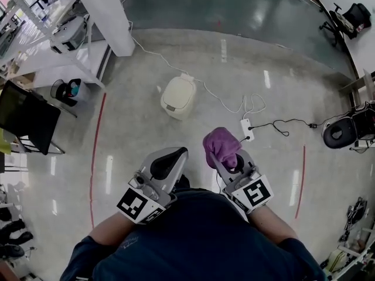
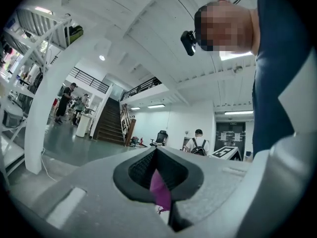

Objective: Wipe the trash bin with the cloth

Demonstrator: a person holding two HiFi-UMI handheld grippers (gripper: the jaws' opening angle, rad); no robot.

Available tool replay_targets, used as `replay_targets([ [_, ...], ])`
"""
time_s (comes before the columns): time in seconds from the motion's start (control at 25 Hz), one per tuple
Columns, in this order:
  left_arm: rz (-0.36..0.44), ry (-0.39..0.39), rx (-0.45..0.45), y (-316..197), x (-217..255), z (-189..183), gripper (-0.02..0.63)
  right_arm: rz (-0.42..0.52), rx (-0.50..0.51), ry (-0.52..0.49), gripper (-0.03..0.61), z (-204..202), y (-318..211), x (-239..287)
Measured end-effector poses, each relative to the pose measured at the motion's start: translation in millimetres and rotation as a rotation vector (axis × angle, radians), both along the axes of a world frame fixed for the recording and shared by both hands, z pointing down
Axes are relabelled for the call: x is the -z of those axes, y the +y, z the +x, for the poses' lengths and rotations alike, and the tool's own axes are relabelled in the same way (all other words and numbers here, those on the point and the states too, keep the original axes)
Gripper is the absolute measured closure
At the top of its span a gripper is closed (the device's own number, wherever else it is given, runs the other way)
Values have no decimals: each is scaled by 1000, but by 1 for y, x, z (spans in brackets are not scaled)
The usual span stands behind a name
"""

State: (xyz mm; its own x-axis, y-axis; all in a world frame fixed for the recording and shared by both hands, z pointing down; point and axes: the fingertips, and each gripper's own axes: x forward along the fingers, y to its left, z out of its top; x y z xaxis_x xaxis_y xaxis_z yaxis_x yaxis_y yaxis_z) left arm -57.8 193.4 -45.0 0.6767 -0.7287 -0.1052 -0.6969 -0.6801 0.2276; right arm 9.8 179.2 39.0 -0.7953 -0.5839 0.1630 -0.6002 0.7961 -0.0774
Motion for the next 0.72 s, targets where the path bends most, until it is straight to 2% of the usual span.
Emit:
replay_targets([
  [0.2, -20, -74, -61, -50, -15, -29, 615, -5, -59, 15, 509, -27, -50, -3],
  [0.36, 3, -32, -71, -81, -11, -32, 615, -2, -64, 17, 509, -36, -77, -4],
  [0.56, -29, -49, -44, -103, -20, -24, 615, -12, -51, -12, 509, -29, -103, -5],
  [0.72, -28, -37, -14, -120, -15, 0, 615, -25, -26, -32, 509, -8, -124, -11],
])
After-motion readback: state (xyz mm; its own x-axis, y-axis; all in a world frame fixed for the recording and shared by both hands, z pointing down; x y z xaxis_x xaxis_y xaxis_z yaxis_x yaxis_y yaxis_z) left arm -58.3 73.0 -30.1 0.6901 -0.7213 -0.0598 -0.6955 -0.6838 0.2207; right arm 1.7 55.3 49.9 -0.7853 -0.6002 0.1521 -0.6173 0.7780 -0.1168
